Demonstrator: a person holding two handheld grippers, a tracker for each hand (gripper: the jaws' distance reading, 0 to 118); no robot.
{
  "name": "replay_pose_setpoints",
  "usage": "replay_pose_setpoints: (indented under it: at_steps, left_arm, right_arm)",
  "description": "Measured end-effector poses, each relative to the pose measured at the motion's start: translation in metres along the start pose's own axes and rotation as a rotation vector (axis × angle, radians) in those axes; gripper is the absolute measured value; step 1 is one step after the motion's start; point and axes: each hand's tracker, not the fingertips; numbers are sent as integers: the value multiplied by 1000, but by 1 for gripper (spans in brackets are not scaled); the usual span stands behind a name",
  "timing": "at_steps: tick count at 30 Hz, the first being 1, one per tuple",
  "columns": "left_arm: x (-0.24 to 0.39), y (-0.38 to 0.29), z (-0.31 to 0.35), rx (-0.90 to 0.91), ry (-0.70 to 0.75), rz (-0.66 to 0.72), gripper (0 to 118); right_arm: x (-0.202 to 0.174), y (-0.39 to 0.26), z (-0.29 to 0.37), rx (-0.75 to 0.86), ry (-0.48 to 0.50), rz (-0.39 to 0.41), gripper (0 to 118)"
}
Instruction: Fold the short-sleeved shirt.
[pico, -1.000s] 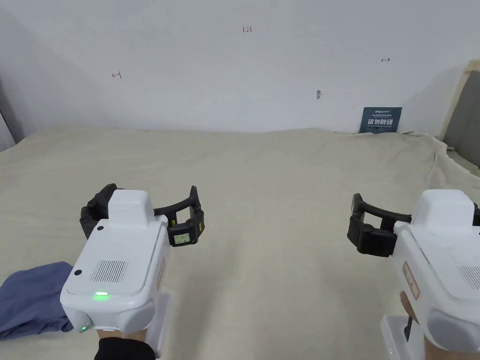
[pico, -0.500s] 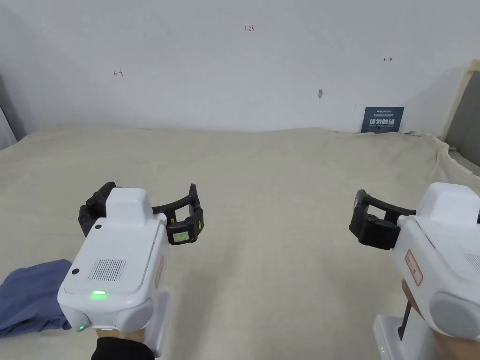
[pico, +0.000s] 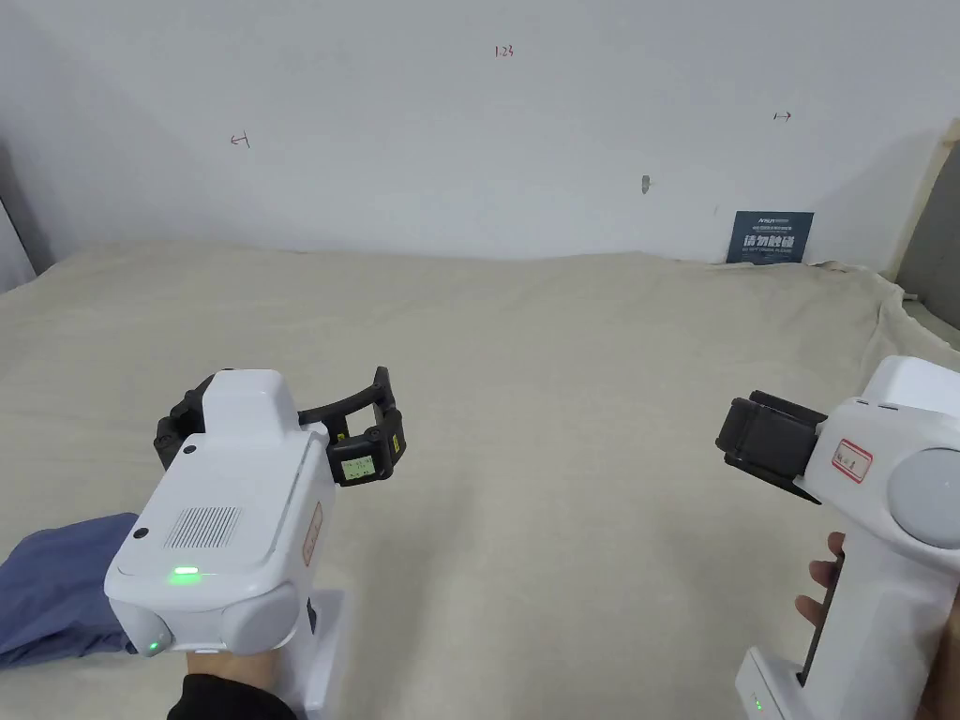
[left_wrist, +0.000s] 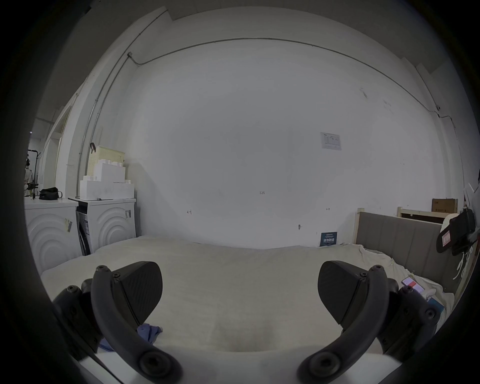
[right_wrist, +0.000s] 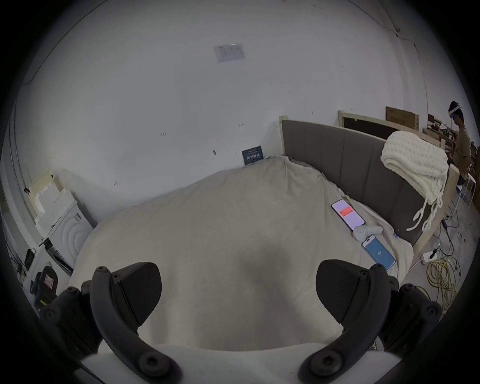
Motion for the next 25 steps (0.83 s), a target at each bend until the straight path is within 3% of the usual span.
replay_pose_setpoints:
  at_steps: [16, 21, 25]
  left_arm:
    - [2, 2, 0, 13, 3, 4, 118]
    - [2, 3, 1, 18, 4, 3, 118]
    - [2, 2, 1, 18, 7, 5, 118]
  right_arm:
    - [-2, -2, -2, 41, 6, 5, 116]
    - [4, -4, -1, 146, 70, 30, 116]
    - [6, -12, 1, 283, 118, 99, 116]
